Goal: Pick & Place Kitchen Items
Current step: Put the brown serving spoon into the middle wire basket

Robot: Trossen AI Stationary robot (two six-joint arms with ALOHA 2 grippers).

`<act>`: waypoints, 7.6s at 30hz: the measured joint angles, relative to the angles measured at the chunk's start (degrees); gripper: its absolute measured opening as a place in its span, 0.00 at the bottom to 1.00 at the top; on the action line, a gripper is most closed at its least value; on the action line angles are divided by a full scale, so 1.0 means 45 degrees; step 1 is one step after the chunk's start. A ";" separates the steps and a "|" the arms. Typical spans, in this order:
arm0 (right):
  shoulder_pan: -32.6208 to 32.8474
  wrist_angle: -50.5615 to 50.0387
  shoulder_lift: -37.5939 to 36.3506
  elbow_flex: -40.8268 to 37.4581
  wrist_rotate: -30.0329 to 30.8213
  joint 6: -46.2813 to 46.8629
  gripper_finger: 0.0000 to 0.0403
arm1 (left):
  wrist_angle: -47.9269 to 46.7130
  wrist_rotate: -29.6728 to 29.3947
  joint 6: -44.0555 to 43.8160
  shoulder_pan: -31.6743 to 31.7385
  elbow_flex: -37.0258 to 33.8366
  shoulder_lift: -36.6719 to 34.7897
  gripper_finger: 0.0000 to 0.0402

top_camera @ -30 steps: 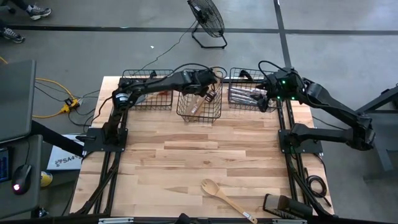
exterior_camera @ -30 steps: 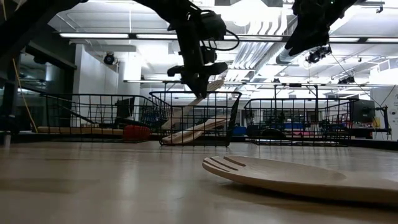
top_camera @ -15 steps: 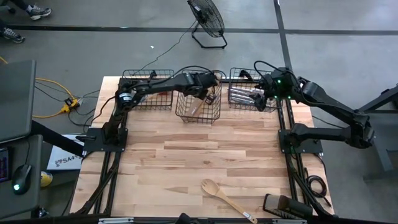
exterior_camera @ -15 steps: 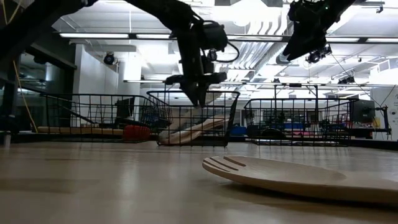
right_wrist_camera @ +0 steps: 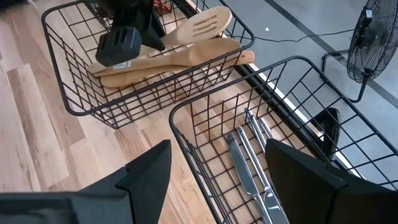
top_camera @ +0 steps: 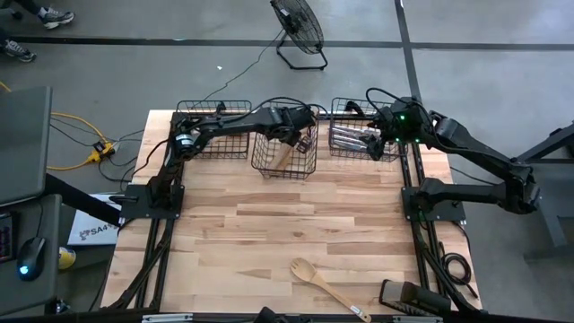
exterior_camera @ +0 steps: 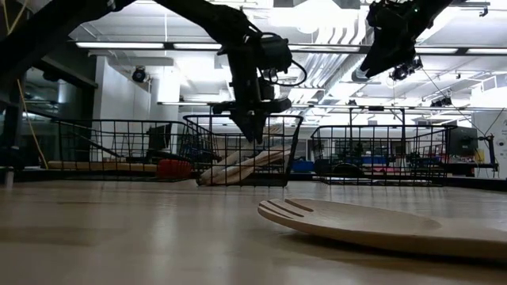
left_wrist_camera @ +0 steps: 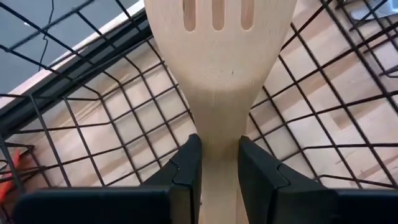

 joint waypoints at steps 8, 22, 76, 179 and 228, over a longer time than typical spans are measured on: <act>0.0000 -0.0001 -0.0005 0.0000 0.0000 -0.0002 0.62 | 0.0006 -0.0011 0.0029 -0.0005 0.0004 0.0000 0.38; 0.0000 -0.0005 -0.0005 0.0000 -0.0005 0.0064 0.62 | -0.0082 0.0167 0.0020 -0.0005 0.0004 0.0000 0.43; 0.3001 -0.0137 -0.1447 -0.0010 -0.6845 0.2185 0.62 | -0.8613 -0.2835 -0.2259 -0.5602 0.3992 -0.1326 0.43; 1.9799 0.2578 1.4469 0.3604 0.6195 1.4562 0.62 | 0.1011 -0.5594 -0.9262 -1.5018 -0.8782 -0.9525 0.43; 1.4936 -0.1400 1.0978 0.3444 0.3465 1.1435 0.16 | 0.0596 -0.4919 -0.7499 -1.1884 -0.8778 -0.9684 0.43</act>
